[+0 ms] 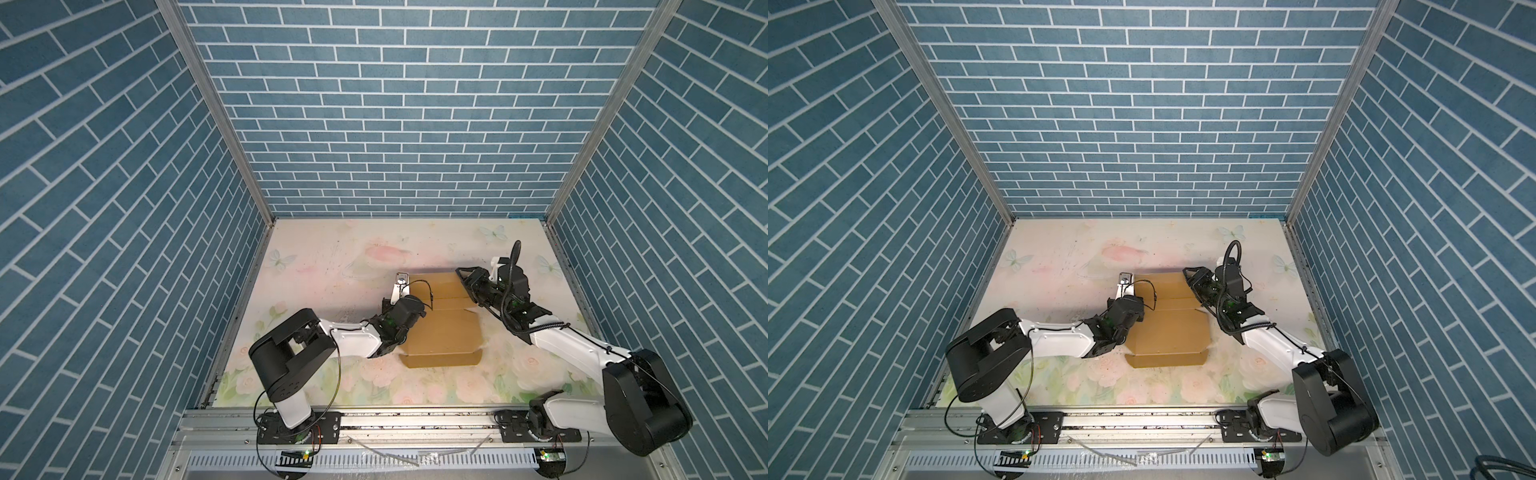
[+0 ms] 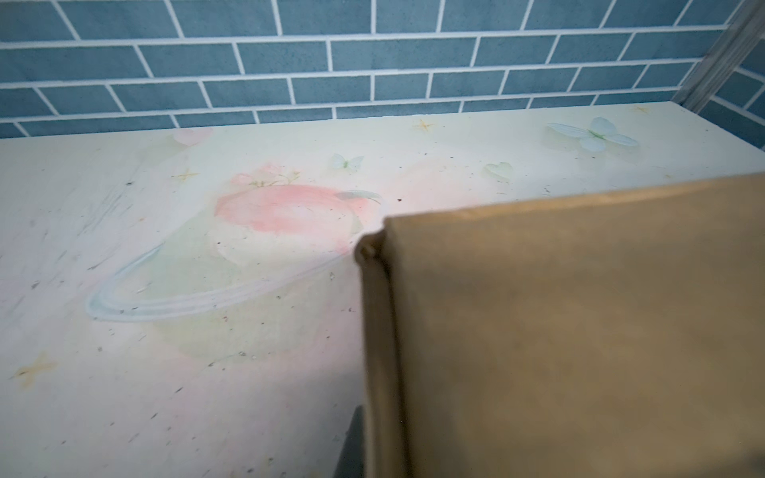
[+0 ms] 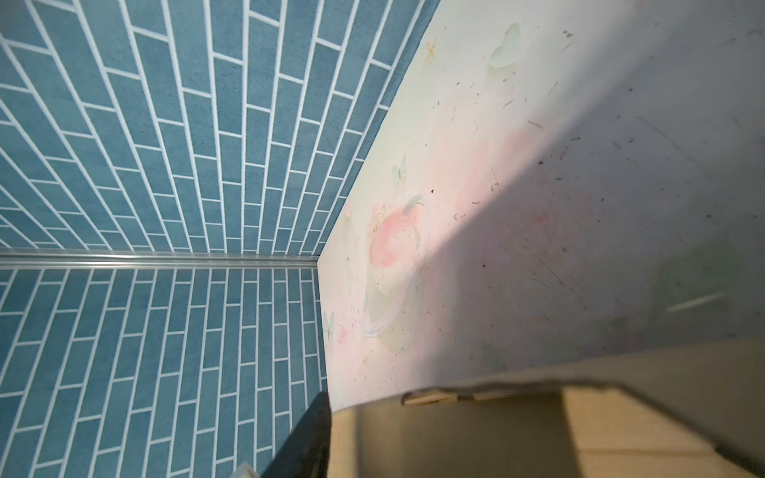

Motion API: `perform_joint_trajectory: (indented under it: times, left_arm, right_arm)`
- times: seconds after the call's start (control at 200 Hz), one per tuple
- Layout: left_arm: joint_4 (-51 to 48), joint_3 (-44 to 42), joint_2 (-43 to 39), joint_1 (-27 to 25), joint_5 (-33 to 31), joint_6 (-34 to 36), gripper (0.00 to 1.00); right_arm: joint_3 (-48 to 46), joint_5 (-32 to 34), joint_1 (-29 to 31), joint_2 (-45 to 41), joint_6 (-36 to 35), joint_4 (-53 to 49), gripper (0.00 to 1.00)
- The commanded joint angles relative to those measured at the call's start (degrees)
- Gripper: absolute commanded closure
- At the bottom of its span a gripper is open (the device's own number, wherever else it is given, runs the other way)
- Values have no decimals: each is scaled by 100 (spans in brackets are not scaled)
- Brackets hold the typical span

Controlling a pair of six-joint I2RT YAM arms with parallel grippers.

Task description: Fold the paper box

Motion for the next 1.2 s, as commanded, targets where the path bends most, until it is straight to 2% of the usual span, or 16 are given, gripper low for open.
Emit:
perform_joint_trajectory:
  times: [0.0, 0.275, 0.385, 0.505, 0.595, 1.025, 1.195]
  left_arm:
    - [-285, -308, -328, 160, -231, -97, 94]
    - [-378, -980, -929, 312, -415, 5, 94]
    - [-343, -1157, -1052, 321, -489, 9, 94]
    - [-323, -1293, -1154, 321, -520, -40, 94]
    - [-343, -1353, -1212, 321, -517, -84, 95]
    - [-313, -1406, -1257, 321, -543, -233, 95]
    - [-331, -1446, -1259, 321, -579, -366, 95]
  right_arm:
    - [279, -181, 57, -269, -548, -687, 49]
    - [828, -568, 83, -612, -1636, -1899, 49]
    - [1079, -648, 85, -530, -1867, -2240, 56]
    - [1296, -599, 85, -366, -1952, -2326, 72]
    - [1494, -634, 106, -150, -2014, -2399, 80]
    - [1844, -445, 462, 740, -2265, -2469, 93]
    - [1650, -274, 618, 998, -2058, -2124, 95]
